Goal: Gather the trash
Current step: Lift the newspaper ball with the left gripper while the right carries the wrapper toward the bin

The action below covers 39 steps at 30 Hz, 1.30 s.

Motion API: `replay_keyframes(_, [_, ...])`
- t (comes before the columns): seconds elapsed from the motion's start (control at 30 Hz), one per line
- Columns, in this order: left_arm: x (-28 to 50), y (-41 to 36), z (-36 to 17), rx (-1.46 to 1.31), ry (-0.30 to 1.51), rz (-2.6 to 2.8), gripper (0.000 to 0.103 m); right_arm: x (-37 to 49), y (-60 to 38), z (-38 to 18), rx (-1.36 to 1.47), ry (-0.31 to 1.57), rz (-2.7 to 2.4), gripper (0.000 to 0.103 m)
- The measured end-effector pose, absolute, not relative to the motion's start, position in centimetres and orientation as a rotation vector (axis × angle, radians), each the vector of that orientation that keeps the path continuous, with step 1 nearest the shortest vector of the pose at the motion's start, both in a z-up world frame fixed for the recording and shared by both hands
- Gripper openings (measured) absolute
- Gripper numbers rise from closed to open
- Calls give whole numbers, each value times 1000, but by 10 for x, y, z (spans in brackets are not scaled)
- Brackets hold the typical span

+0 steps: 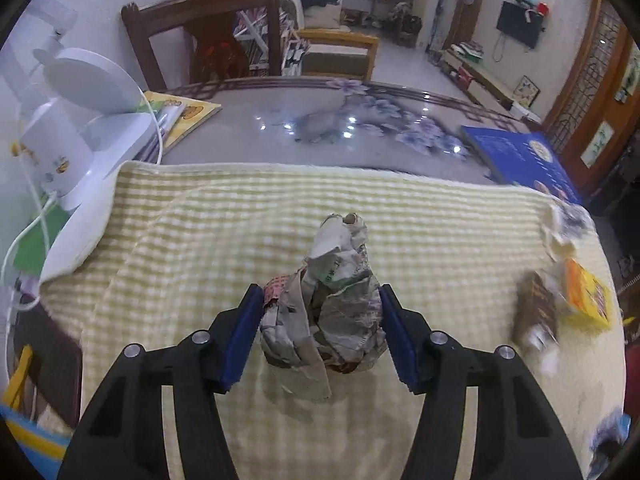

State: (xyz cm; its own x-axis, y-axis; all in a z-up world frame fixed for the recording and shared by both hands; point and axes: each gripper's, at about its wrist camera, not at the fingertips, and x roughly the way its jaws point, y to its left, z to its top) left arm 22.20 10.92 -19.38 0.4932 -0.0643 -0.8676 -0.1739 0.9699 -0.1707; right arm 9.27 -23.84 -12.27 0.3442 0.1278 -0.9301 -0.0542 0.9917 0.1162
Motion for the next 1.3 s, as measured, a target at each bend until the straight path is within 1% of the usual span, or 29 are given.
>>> replay_keyframes(0.3, [130, 49, -159, -252, 1059, -69, 56, 70, -230, -94, 60, 1138, 161, 25])
replay_keyframes(0.53, [81, 18, -141, -285, 1066, -110, 57, 51, -225, -67, 25, 1069, 167, 25])
replay_keyframes(0.7, [64, 2, -131, -288, 1069, -133, 57, 42, -228, -51, 8, 1022, 168, 25])
replay_keyframes(0.9, [59, -20, -106, -249, 1023, -156, 57, 33, -237, -34, 3, 969, 159, 25])
replay_keyframes(1.07, [61, -40, -91, -216, 995, -173, 57, 30, -251, -28, 11, 954, 148, 25])
replay_keyframes(1.3, [62, -70, -83, -206, 995, -166, 57, 32, -281, -20, 20, 938, 159, 25])
